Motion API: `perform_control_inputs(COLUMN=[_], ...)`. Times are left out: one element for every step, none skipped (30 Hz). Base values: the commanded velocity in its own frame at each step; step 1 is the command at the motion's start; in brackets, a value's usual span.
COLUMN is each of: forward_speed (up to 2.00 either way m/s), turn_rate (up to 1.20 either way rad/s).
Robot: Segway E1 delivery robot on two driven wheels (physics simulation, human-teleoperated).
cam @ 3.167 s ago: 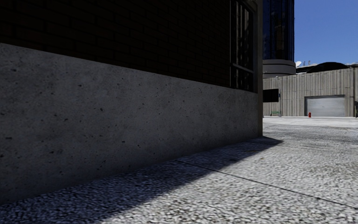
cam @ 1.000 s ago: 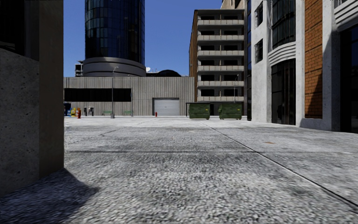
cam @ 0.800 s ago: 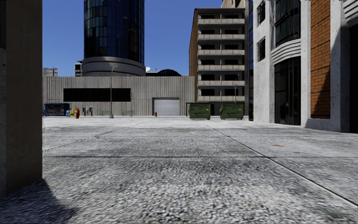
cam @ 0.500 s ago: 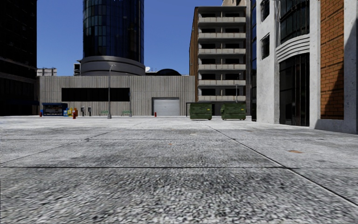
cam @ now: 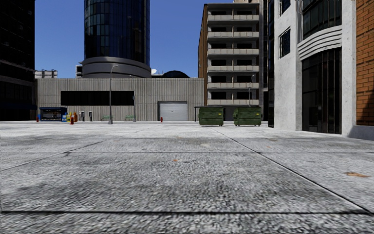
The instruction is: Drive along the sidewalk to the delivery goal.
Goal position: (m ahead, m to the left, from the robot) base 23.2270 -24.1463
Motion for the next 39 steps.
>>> perform_control_inputs(forward_speed=[2.00, 2.00, 2.00, 2.00, 2.00, 2.00, 2.00, 2.00, 2.00, 2.00, 2.00, 2.00, 2.00, 2.00, 2.00, 2.00, 2.00, 2.00, 2.00, 2.00, 2.00, 2.00, 2.00, 2.00, 2.00, 2.00, 2.00, 2.00, 2.00, 2.00, 2.00, 2.00, 2.00, 2.00, 2.00, 2.00, 2.00, 2.00, 2.00], turn_rate=[0.00, 0.00, 0.00, 0.00, 0.00, 0.00, 0.00, 0.00, 0.00, 0.00, 0.00, 0.00, 0.00, 0.00, 0.00, 0.00, 0.00, 0.00, 0.00, 0.00, 0.00, 0.00, 0.00, 0.00, 0.00, 0.00, 0.00, 0.00, 0.00, 0.00, 0.00, 0.00, 0.00, 0.00, 0.00, 0.00, 0.00, 0.00, 0.00])
